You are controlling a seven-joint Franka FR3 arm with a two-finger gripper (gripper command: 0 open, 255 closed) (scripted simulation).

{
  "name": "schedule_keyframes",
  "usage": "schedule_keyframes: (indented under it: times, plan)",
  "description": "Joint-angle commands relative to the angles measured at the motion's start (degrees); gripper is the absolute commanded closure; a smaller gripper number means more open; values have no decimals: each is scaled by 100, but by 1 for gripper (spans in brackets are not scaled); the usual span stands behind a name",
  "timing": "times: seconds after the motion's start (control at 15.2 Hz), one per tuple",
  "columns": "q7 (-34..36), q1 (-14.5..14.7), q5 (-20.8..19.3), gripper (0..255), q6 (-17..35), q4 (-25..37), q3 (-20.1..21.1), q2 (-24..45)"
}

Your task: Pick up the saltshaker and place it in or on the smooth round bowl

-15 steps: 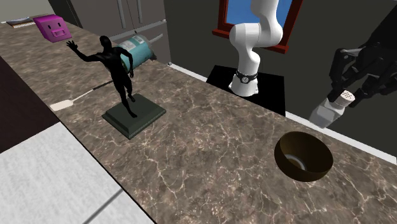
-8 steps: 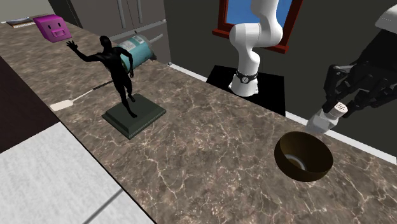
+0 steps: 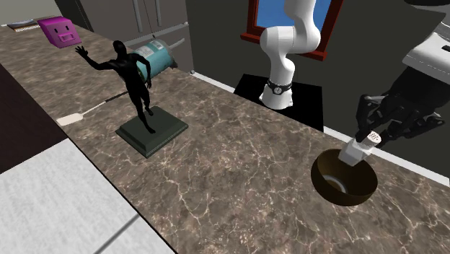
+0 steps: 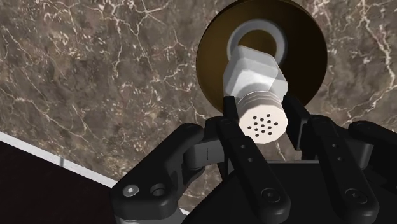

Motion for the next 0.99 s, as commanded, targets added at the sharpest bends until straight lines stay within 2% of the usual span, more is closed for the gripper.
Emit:
schedule_keyframes:
  times: [0.0, 0.26, 0.73, 0.79, 0.92]
  plan:
    - [20, -1, -8, 255, 143, -119, -1, 23]
    - [62, -4, -28, 255, 444, -372, -5, 73]
    - [62, -4, -28, 255, 444, -372, -5, 73]
    - [62, -4, -28, 0, 445, -373, -5, 73]
    - [62, -4, -28, 0, 445, -373, -5, 73]
